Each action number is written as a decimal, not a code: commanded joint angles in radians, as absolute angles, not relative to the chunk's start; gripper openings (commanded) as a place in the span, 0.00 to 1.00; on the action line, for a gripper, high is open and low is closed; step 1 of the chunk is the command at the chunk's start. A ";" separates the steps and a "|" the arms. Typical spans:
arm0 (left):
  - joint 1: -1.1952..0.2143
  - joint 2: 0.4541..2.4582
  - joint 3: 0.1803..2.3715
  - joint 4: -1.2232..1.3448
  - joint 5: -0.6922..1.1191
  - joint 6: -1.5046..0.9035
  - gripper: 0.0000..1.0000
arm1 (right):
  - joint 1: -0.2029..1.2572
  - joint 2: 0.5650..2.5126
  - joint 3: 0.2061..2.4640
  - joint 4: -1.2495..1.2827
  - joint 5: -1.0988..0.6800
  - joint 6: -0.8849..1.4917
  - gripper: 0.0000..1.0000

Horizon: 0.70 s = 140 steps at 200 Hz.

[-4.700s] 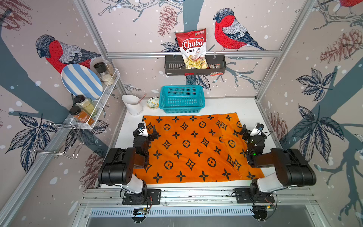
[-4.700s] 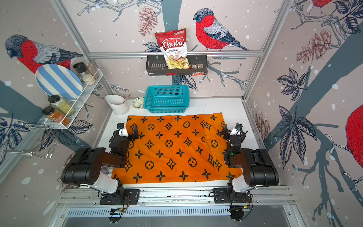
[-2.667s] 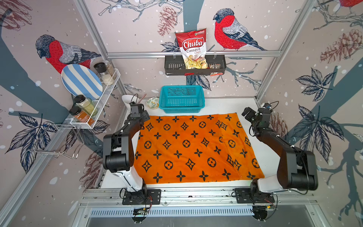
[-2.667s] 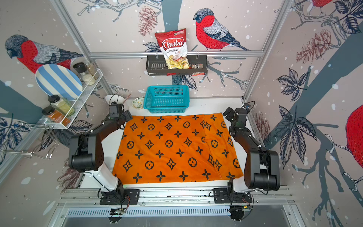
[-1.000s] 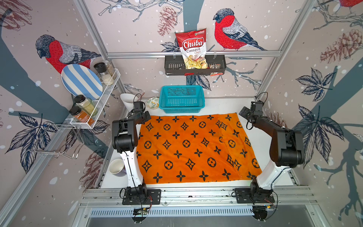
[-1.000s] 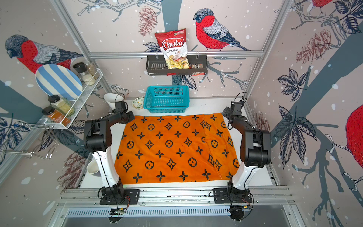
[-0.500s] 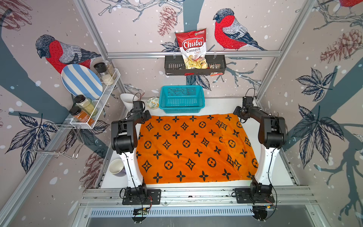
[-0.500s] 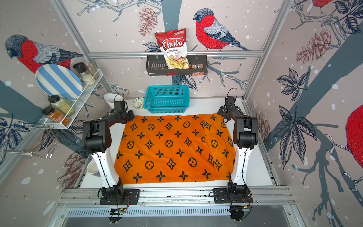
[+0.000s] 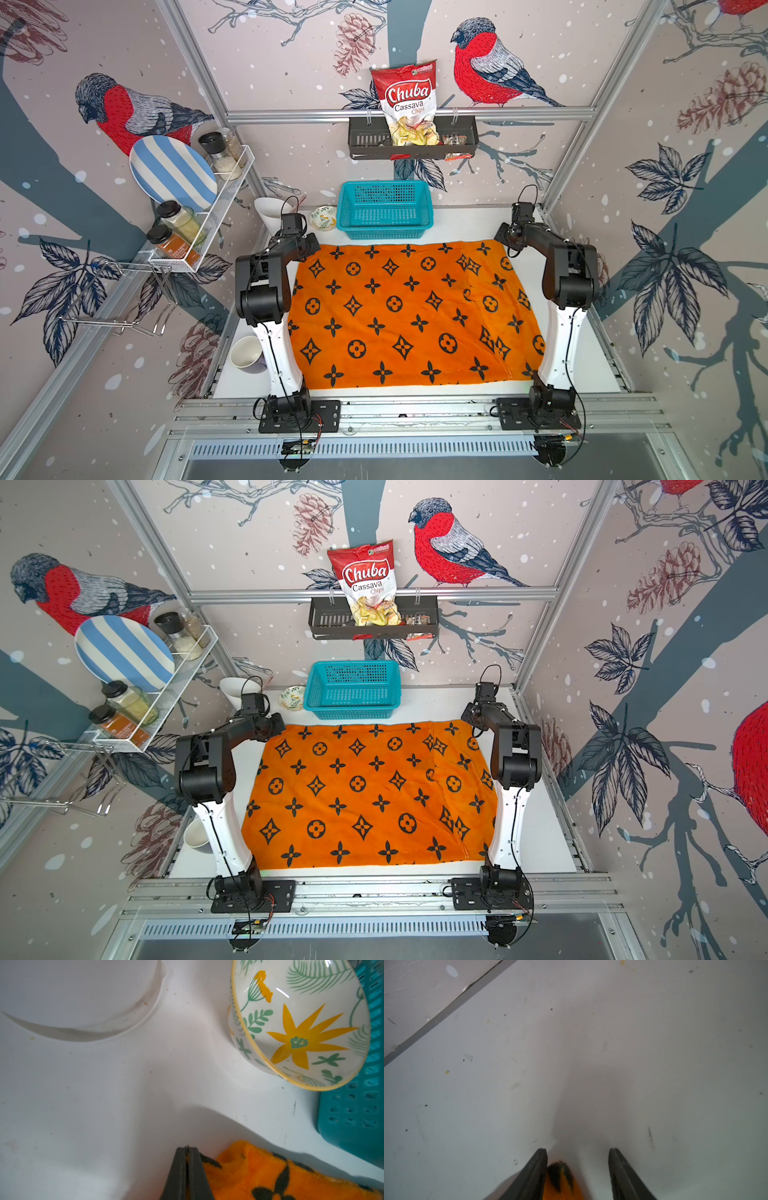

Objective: Roll up the pillowcase
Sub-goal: Fold the pillowcase.

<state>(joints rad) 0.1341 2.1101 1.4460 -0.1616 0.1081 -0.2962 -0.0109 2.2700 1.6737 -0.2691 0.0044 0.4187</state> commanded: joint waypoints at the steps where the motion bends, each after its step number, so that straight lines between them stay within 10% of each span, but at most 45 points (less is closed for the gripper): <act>1: 0.135 2.106 1.443 -0.144 0.123 -0.293 0.00 | 0.002 2.258 1.648 -0.336 -0.045 0.430 0.49; 67: 0.135 2.090 1.437 -0.141 0.133 -0.299 0.00 | -0.019 2.228 1.620 -0.297 -0.038 0.412 0.00; 140: 0.136 1.906 1.341 -0.094 0.085 -0.329 0.00 | -0.072 1.952 1.381 -0.062 -0.101 0.378 0.00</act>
